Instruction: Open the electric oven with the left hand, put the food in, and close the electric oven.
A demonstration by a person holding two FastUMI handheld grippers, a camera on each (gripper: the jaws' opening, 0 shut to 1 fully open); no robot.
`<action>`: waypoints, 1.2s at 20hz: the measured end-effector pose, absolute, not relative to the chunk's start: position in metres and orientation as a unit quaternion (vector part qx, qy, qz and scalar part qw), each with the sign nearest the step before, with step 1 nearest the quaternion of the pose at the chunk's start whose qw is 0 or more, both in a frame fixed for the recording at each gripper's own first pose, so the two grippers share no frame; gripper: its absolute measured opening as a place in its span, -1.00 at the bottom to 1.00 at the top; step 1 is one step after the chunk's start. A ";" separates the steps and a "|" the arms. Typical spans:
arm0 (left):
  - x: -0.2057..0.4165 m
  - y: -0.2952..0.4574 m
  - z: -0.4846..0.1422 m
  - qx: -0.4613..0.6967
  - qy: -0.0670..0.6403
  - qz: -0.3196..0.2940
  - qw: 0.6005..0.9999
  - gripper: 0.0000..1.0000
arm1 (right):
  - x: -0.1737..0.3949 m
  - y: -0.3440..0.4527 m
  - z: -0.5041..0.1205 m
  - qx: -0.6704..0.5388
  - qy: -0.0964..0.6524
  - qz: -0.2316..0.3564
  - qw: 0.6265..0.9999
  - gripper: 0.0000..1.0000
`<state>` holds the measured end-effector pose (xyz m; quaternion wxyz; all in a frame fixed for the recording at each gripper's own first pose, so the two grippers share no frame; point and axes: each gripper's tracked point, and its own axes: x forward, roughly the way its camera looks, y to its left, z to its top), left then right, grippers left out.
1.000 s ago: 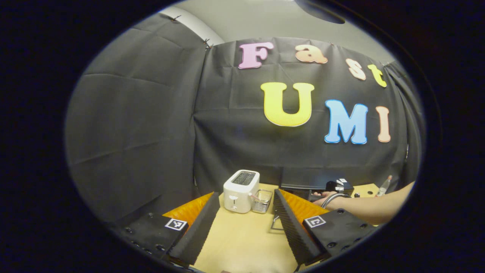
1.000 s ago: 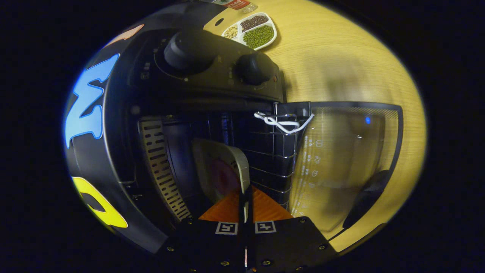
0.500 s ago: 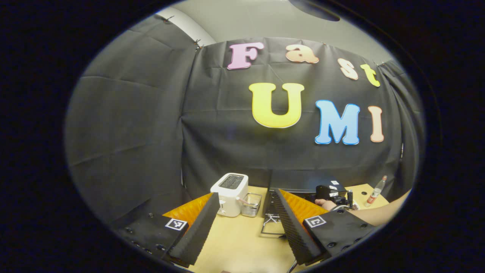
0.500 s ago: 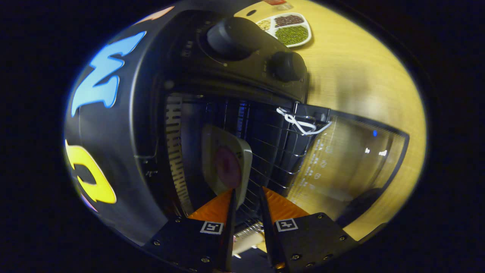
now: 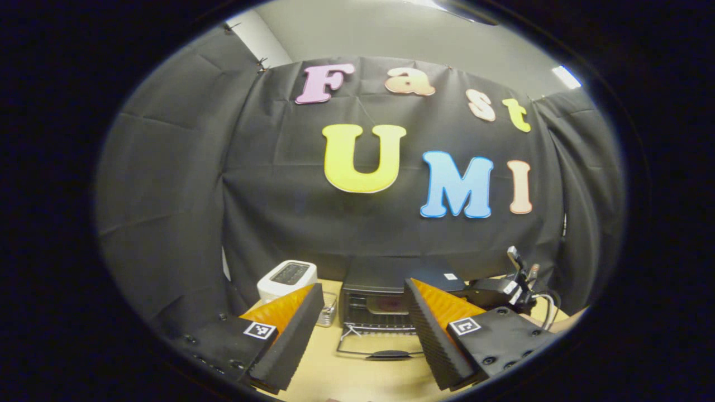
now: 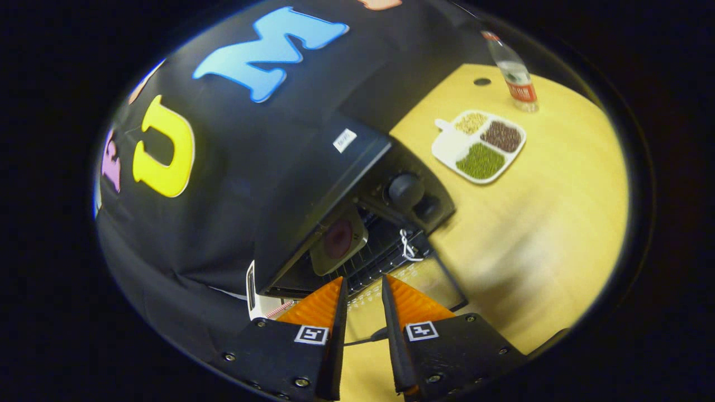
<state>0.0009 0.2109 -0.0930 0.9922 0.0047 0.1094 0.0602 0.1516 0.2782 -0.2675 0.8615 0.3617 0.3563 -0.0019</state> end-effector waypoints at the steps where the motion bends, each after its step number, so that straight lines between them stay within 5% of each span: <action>1: 0.004 0.202 -0.094 0.003 0.109 0.052 0.993 1.00 | 0.146 0.268 -0.251 0.341 0.344 0.008 0.875 -0.28; 3: 0.012 0.182 -0.090 0.002 0.107 0.034 0.994 0.83 | 0.132 0.249 -0.220 0.292 0.313 0.028 0.903 -0.28; 4: 0.016 0.172 -0.089 0.003 0.105 0.026 0.994 1.00 | 0.126 0.236 -0.206 0.261 0.291 0.038 0.920 -0.28; 6: 0.021 0.152 -0.082 0.006 0.098 0.010 0.995 0.82 | 0.117 0.216 -0.175 0.200 0.248 0.057 0.946 -0.28; 14: 0.033 0.085 -0.053 -0.001 0.074 -0.025 0.997 0.94 | 0.072 0.143 -0.036 0.069 0.057 0.065 0.994 -0.28; 15: 0.035 0.081 -0.052 -0.002 0.072 -0.026 0.997 0.94 | 0.064 0.136 -0.019 0.062 0.036 0.065 0.995 -0.03; 17: 0.036 0.076 -0.053 0.000 0.075 -0.023 0.997 0.94 | 0.057 0.116 0.000 0.049 0.000 0.053 0.997 0.77; 24: 0.046 0.072 -0.109 -0.002 0.158 -0.024 0.987 1.00 | 0.052 0.086 -0.008 0.046 0.012 0.036 0.998 0.85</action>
